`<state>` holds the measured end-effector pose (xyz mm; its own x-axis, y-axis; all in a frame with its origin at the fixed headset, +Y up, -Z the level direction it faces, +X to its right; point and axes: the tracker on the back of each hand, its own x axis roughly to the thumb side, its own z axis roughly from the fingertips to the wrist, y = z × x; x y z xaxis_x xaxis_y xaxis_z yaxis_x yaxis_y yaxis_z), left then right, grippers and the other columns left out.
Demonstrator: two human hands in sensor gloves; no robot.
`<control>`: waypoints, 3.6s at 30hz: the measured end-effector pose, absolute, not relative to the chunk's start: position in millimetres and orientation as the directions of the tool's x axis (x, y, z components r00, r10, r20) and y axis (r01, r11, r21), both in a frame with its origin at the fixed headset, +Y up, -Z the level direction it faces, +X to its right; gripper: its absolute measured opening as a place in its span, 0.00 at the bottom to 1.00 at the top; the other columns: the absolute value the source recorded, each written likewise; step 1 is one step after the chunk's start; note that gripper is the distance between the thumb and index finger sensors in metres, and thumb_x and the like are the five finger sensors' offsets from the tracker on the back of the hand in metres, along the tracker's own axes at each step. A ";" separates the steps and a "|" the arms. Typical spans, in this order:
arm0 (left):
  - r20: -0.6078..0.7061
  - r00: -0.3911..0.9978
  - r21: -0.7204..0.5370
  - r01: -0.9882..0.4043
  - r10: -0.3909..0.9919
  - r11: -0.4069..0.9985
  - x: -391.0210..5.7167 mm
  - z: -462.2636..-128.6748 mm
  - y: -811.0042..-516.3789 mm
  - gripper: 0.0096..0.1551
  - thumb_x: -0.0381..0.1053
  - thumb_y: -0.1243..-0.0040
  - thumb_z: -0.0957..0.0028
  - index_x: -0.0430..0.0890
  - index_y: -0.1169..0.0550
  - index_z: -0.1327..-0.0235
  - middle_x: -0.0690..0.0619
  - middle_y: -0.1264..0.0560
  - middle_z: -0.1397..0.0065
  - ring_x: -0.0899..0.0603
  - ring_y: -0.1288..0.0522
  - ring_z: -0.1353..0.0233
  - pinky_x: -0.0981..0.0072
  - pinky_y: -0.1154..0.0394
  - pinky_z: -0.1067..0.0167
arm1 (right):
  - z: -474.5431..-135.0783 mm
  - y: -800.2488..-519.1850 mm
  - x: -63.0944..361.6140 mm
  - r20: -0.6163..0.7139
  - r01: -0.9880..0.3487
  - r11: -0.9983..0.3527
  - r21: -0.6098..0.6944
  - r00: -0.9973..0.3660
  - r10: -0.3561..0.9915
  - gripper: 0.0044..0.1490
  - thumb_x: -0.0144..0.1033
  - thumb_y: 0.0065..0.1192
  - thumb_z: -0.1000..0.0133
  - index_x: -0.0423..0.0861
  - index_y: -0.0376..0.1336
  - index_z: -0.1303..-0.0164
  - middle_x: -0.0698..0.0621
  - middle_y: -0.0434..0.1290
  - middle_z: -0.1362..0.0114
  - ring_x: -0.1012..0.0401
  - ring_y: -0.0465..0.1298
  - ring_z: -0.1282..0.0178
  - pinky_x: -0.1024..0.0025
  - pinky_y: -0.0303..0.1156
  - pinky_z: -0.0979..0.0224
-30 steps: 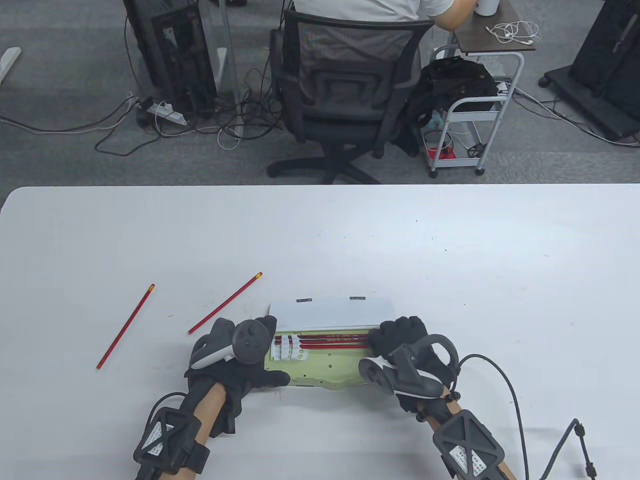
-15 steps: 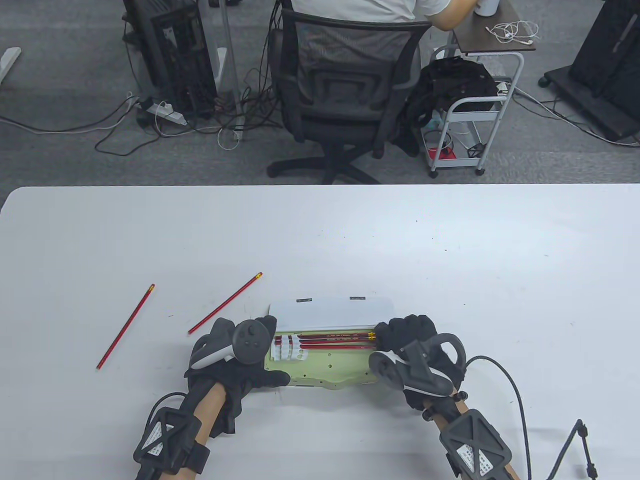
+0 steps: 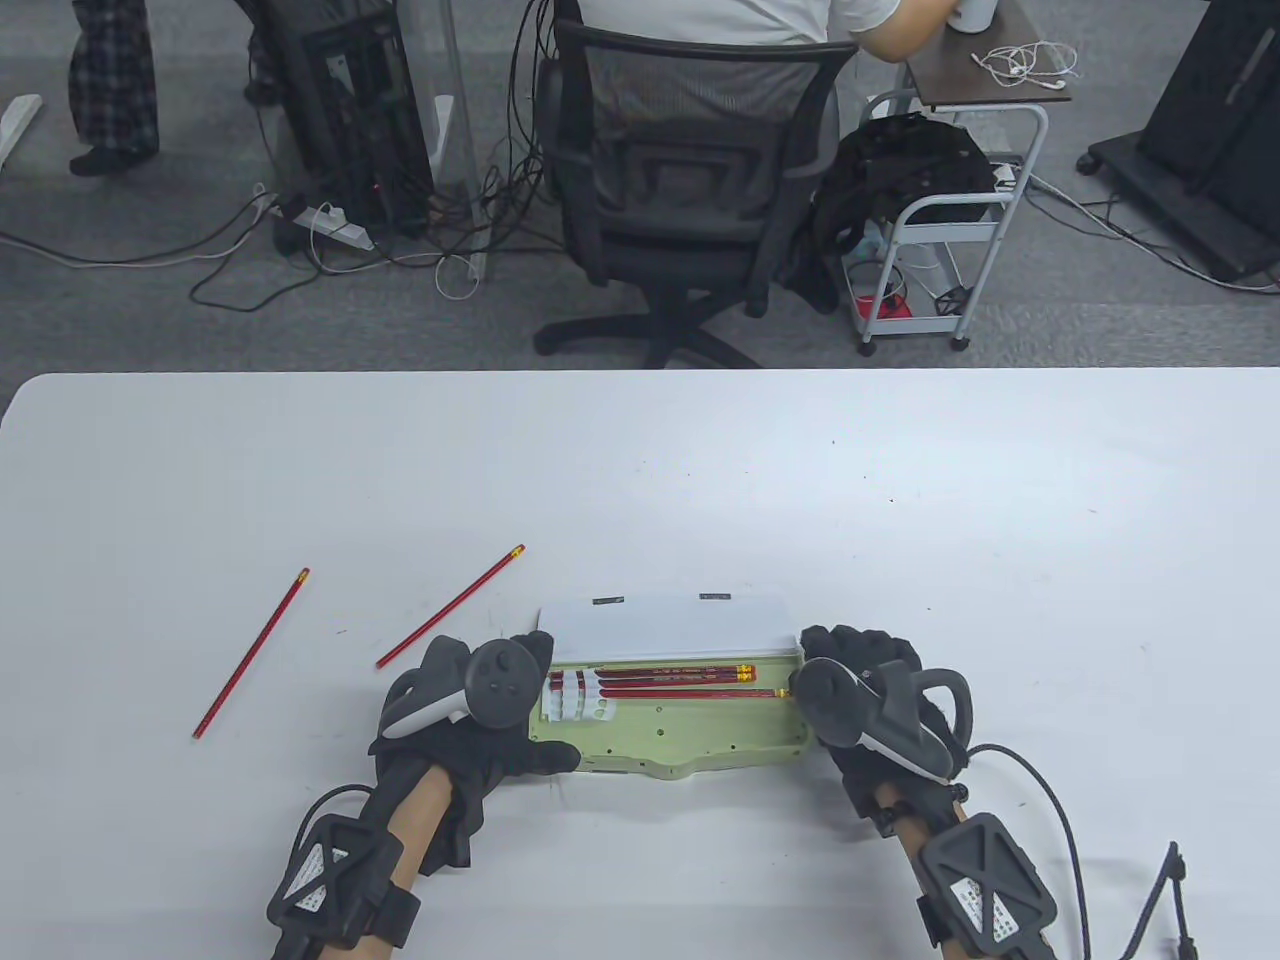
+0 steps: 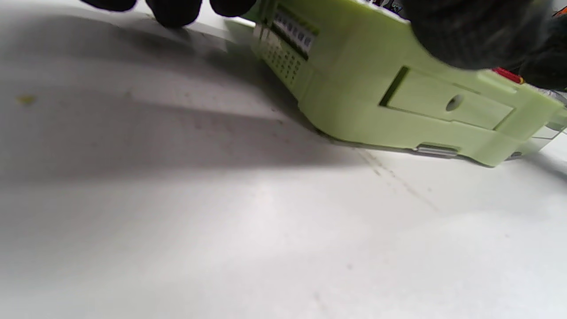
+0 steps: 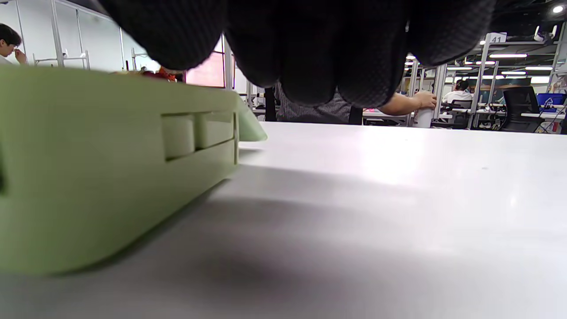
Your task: Organize multifunction pencil case
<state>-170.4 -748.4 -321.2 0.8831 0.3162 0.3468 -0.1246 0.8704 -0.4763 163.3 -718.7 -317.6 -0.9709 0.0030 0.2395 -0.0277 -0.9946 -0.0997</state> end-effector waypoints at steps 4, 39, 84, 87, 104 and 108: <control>0.347 0.883 -0.476 -0.125 0.316 0.870 -170.4 -321.2 -748.4 0.73 0.72 0.43 0.59 0.35 0.60 0.16 0.29 0.52 0.11 0.19 0.46 0.16 0.19 0.45 0.31 | -317.6 -720.5 156.4 0.234 0.017 -0.994 -0.104 -0.971 -0.041 0.36 0.45 0.57 0.44 0.40 0.62 0.28 0.35 0.70 0.28 0.36 0.73 0.30 0.35 0.68 0.28; 0.346 0.884 -0.479 -0.122 0.315 0.869 -169.4 -321.6 -747.8 0.73 0.72 0.43 0.59 0.35 0.60 0.16 0.29 0.53 0.11 0.19 0.46 0.16 0.19 0.45 0.31 | -316.6 -722.5 124.7 0.243 0.070 -0.987 -0.144 -0.964 -0.104 0.45 0.48 0.57 0.44 0.35 0.55 0.22 0.29 0.61 0.22 0.31 0.66 0.26 0.31 0.63 0.26; -0.063 0.991 -0.063 -0.124 0.120 0.990 -240.1 -348.3 -692.7 0.41 0.56 0.36 0.46 0.40 0.32 0.22 0.36 0.26 0.22 0.29 0.23 0.28 0.33 0.26 0.38 | -323.0 -733.7 173.0 0.401 -0.125 -0.930 0.347 -0.876 0.267 0.64 0.60 0.48 0.48 0.29 0.34 0.18 0.24 0.40 0.17 0.25 0.48 0.20 0.28 0.49 0.24; -0.143 0.990 -0.130 -0.033 0.014 0.991 -246.9 -359.6 -697.3 0.37 0.54 0.34 0.46 0.42 0.29 0.24 0.39 0.23 0.24 0.31 0.21 0.31 0.35 0.24 0.39 | -323.4 -733.8 173.2 0.400 -0.131 -0.927 0.351 -0.874 0.275 0.64 0.61 0.48 0.48 0.30 0.34 0.18 0.24 0.40 0.17 0.25 0.48 0.20 0.28 0.49 0.24; -0.235 0.928 -0.292 0.216 -0.289 0.932 -236.9 -384.8 -742.7 0.24 0.51 0.30 0.48 0.46 0.18 0.40 0.45 0.16 0.35 0.36 0.16 0.38 0.38 0.22 0.41 | -323.5 -733.6 173.2 0.404 -0.130 -0.929 0.347 -0.873 0.273 0.64 0.60 0.48 0.48 0.29 0.34 0.18 0.24 0.40 0.17 0.24 0.48 0.21 0.27 0.49 0.24; -0.199 0.931 -0.226 0.261 -0.307 0.938 -236.7 -381.5 -745.2 0.21 0.51 0.30 0.49 0.46 0.16 0.44 0.47 0.14 0.39 0.38 0.15 0.40 0.39 0.21 0.42 | -323.2 -733.7 173.1 0.402 -0.129 -0.929 0.346 -0.874 0.272 0.64 0.60 0.48 0.47 0.29 0.34 0.18 0.24 0.41 0.17 0.24 0.48 0.21 0.27 0.49 0.24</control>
